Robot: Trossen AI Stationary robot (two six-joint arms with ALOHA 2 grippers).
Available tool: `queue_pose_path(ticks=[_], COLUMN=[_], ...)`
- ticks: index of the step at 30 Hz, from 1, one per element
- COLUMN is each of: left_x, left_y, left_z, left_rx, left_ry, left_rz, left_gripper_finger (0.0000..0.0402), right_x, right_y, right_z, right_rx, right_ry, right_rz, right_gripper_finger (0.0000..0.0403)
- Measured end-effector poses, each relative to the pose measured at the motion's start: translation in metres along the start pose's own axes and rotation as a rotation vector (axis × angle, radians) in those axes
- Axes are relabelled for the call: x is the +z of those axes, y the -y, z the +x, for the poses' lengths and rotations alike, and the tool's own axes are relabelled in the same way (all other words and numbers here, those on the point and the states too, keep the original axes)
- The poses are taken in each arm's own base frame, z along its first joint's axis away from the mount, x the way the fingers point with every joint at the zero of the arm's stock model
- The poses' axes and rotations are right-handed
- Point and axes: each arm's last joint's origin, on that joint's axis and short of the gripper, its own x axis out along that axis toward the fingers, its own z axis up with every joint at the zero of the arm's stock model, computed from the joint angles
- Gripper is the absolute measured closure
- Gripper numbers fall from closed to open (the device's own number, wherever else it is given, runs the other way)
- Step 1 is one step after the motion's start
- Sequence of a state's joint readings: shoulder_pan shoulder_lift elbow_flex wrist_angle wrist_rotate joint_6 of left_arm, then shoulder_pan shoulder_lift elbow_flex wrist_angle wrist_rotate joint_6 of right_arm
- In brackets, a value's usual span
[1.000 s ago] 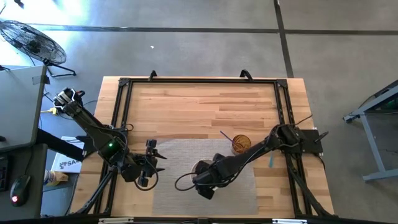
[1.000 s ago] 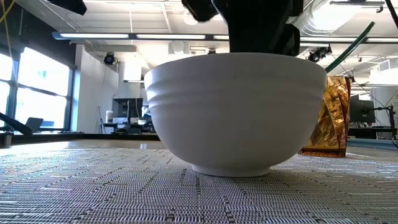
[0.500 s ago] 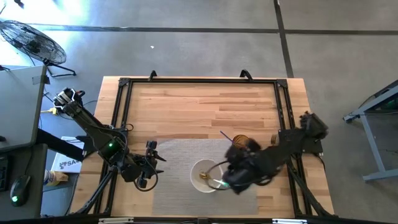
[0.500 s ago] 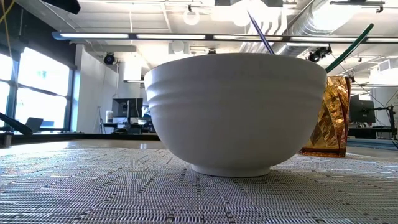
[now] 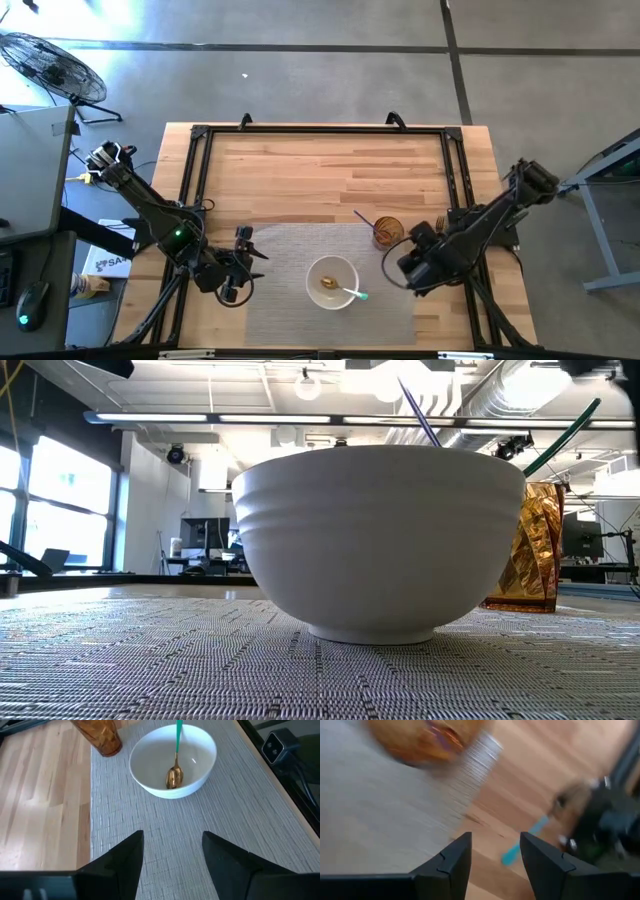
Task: Pick & Place Utensil
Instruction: Put the blue fork into the white bowl
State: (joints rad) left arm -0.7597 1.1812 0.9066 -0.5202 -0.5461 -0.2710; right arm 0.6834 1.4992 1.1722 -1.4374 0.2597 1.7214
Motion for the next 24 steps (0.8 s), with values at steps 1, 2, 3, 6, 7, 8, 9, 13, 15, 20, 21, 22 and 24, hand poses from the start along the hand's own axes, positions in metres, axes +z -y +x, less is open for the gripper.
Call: queue_pose_path(ticks=[1, 2, 3, 6, 7, 8, 9, 13, 15, 20, 21, 22, 24], left_x=[0.000, 0.000, 0.000, 0.000, 0.000, 0.000, 0.000, 0.000, 0.000, 0.000, 0.000, 0.000, 0.000], left_y=[0.000, 0.000, 0.000, 0.000, 0.000, 0.000, 0.000, 0.000, 0.000, 0.000, 0.000, 0.000, 0.000], left_z=[0.000, 0.000, 0.000, 0.000, 0.000, 0.000, 0.000, 0.000, 0.000, 0.000, 0.000, 0.000, 0.000], left_rx=[0.000, 0.001, 0.003, 0.012, 0.014, 0.014, 0.014, 0.014, 0.014, 0.014, 0.014, 0.014, 0.014], left_ry=[0.000, -0.001, -0.001, 0.002, 0.002, 0.002, 0.002, 0.003, 0.003, 0.002, 0.003, 0.002, 0.002], left_rz=[0.000, 0.001, 0.004, 0.006, 0.006, 0.006, 0.006, 0.006, 0.006, 0.005, 0.005, 0.006, 0.005], left_gripper_finger=[0.0204, 0.0204, 0.0204, 0.0204, 0.0204, 0.0204, 0.0204, 0.0204, 0.0204, 0.0204, 0.0204, 0.0204, 0.0204], right_x=[-0.002, -0.005, -0.007, -0.013, -0.015, -0.016, -0.017, -0.022, -0.024, -0.029, -0.030, -0.030, -0.031], right_y=[0.005, 0.010, 0.014, 0.022, 0.023, 0.024, 0.023, 0.025, 0.027, 0.032, 0.031, 0.031, 0.029], right_z=[0.010, 0.019, 0.028, 0.052, 0.059, 0.065, 0.070, 0.087, 0.096, 0.112, 0.113, 0.115, 0.117], right_rx=[-0.019, -0.039, -0.057, -0.094, -0.099, -0.097, -0.087, -0.054, -0.058, -0.063, -0.049, -0.034, -0.013], right_ry=[-0.031, -0.063, -0.093, -0.171, -0.191, -0.201, -0.204, -0.212, -0.229, -0.279, -0.280, -0.279, -0.280], right_rz=[0.033, 0.065, 0.100, 0.168, 0.172, 0.173, 0.173, 0.162, 0.180, 0.215, 0.217, 0.219, 0.222], right_gripper_finger=[0.0242, 0.0242, 0.0242, 0.0242, 0.0242, 0.0242, 0.0242, 0.0243, 0.0246, 0.0266, 0.0271, 0.0276, 0.0286])
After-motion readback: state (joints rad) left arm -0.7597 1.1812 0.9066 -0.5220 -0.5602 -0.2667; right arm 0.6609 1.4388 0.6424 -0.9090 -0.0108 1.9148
